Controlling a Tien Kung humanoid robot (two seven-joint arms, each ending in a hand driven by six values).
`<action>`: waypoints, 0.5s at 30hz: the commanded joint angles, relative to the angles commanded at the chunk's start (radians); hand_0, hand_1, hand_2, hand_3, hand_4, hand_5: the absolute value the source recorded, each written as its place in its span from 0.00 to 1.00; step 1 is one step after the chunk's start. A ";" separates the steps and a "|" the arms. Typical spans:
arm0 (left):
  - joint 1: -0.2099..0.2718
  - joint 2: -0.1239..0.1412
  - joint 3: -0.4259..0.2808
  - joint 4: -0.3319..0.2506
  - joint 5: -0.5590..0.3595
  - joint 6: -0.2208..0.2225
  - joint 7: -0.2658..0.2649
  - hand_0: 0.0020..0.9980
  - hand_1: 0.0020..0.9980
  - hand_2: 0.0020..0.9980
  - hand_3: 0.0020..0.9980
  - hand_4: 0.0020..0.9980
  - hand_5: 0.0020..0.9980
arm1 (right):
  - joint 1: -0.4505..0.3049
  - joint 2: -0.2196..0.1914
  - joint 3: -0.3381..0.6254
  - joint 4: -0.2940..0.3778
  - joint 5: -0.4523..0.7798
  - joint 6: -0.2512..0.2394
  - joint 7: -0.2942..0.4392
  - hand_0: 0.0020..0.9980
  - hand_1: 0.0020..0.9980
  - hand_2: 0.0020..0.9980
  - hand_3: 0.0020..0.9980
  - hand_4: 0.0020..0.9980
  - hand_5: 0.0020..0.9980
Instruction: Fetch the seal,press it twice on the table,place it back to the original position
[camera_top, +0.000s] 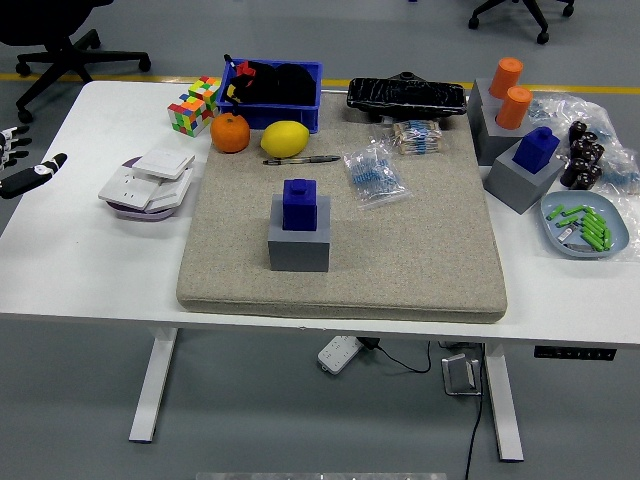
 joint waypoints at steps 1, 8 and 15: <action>0.000 0.001 0.000 0.000 0.000 0.000 0.001 0.84 0.82 0.85 0.90 0.83 0.39 | 0.000 0.000 0.000 0.000 0.000 0.000 0.000 0.73 0.68 0.65 0.62 0.72 0.51; -0.005 0.001 0.005 0.002 -0.002 0.001 -0.001 0.84 0.81 0.85 0.89 0.82 0.38 | 0.002 0.001 0.005 0.000 -0.002 -0.001 0.000 0.73 0.68 0.65 0.62 0.72 0.51; -0.007 -0.002 0.008 0.004 -0.006 0.003 -0.005 0.84 0.81 0.84 0.89 0.82 0.38 | 0.003 0.002 0.007 0.001 -0.001 -0.001 0.000 0.74 0.68 0.65 0.62 0.72 0.51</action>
